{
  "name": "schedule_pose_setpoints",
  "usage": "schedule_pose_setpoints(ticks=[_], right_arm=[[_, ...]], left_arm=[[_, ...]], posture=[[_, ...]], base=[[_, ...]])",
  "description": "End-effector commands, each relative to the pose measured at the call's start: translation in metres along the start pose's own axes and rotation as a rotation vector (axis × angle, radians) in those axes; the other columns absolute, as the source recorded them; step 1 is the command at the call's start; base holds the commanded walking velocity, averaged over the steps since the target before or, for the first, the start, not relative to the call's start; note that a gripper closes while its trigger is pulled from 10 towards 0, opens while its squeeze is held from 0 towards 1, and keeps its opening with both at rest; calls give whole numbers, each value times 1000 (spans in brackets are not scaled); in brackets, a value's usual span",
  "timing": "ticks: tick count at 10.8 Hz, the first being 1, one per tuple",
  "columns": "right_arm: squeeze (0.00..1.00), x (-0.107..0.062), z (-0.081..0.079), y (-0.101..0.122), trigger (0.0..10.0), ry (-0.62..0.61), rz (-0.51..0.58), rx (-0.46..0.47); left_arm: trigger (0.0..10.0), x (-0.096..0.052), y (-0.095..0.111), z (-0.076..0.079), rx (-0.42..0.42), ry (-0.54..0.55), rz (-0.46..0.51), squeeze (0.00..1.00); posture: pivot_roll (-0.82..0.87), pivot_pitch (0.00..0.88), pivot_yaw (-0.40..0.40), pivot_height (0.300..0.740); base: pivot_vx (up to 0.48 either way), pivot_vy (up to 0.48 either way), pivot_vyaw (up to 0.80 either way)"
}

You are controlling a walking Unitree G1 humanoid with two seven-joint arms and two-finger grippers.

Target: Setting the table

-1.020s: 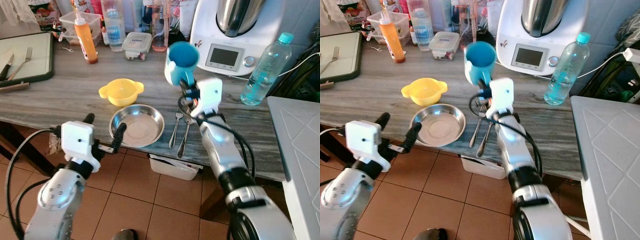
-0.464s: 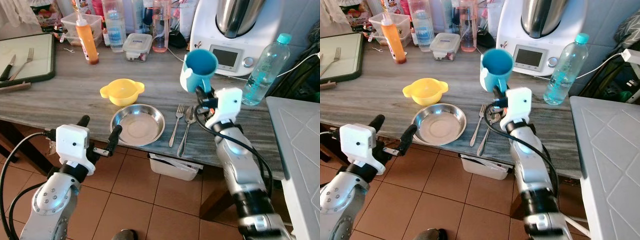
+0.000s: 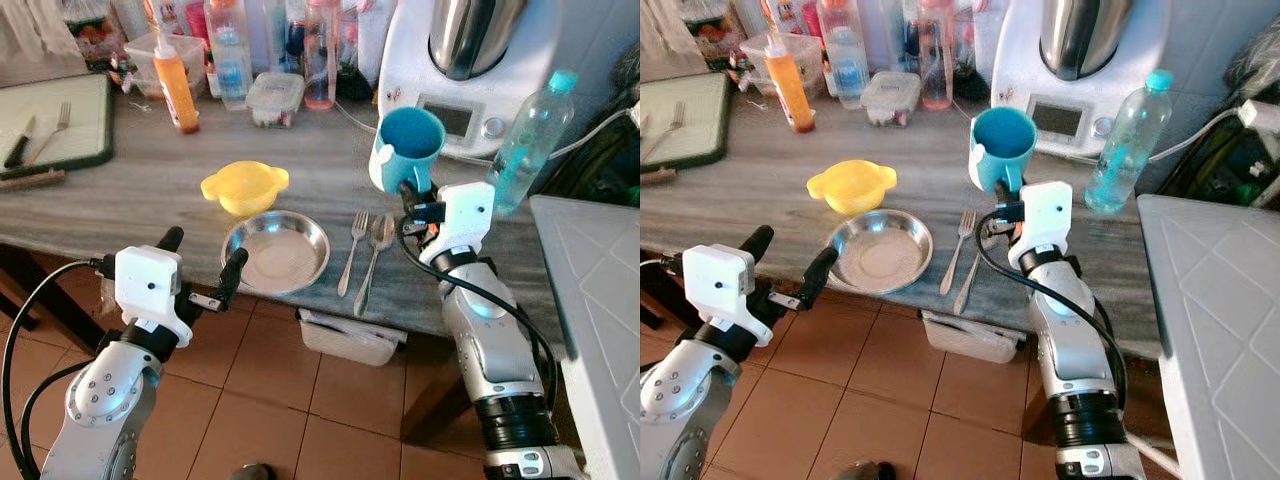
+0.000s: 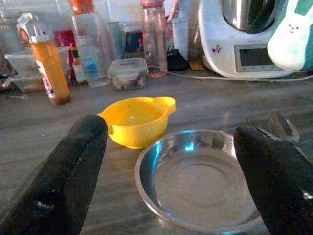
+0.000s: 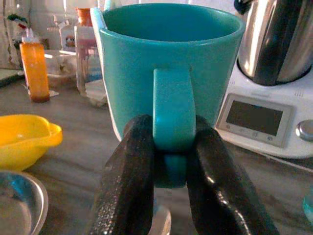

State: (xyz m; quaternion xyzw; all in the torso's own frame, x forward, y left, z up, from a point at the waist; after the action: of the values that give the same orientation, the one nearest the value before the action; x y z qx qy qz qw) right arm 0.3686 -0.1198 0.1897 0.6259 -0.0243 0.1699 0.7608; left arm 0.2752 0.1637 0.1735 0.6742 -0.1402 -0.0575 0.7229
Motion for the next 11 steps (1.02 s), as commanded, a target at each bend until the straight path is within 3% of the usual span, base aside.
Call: schedule_pose_setpoints(ticks=[1, 11], right_arm=[[0, -1, -2, 6, 10000, 12, 12, -7], [0, -3, -5, 5, 10000, 31, -21, -2]], left_arm=[[10000, 0, 0, 3, 3, -21, 0, 0], [10000, -1, -5, 6, 5, -41, -15, 0]], posture=[[149, 51, 13, 740], [150, 51, 10, 740]], base=[[270, 0, 0], [271, 0, 0]])
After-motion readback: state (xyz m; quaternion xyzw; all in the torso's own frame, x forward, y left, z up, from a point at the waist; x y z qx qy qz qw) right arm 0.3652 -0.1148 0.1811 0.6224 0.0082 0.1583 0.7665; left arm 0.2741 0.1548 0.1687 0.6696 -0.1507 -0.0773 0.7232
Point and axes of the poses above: a point about 5 cm out from each wrist's last joint towards the gripper, its own x axis pointing out of the wrist towards the gripper, its own y axis along the axis of the wrist's last joint, z = x × y, the point moved 4 cm from there along x, pointing out of the wrist towards the gripper, and after that the axes turned 9 degrees about -x, right-handed, at the moved point
